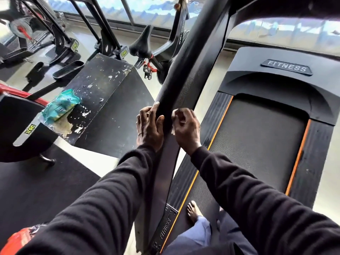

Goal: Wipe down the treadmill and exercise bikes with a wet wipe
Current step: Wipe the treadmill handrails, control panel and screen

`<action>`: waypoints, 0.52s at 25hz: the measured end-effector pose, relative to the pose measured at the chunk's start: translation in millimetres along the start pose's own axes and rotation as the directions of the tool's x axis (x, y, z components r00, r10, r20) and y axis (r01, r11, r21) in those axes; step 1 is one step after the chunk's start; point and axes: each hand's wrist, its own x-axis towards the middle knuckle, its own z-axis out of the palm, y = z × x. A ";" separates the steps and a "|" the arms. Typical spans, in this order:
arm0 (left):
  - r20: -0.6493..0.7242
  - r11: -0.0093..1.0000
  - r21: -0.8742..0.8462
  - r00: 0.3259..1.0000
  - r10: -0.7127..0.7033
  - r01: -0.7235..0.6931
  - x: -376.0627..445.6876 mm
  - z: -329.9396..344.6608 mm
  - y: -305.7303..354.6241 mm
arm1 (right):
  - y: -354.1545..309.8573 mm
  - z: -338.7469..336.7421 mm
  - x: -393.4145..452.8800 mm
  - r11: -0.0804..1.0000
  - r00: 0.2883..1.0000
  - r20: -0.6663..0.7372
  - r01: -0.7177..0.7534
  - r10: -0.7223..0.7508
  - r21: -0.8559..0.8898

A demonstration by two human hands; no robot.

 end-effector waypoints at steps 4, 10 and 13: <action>-0.002 0.999 0.030 1.000 -0.020 0.020 0.5 0.1 1.1 | 4.2 3.5 -26.9 1.000 0.989 0.146 0.024 -0.024 0.002; -0.024 0.998 0.064 1.000 0.009 -0.008 4.9 0.3 0.0 | 3.5 -3.0 -0.6 0.997 0.994 0.095 0.057 -0.061 0.043; -0.026 0.998 0.059 1.000 -0.011 0.013 2.8 -1.1 -1.0 | 4.0 1.9 -13.4 0.997 0.991 0.130 -0.004 -0.006 0.079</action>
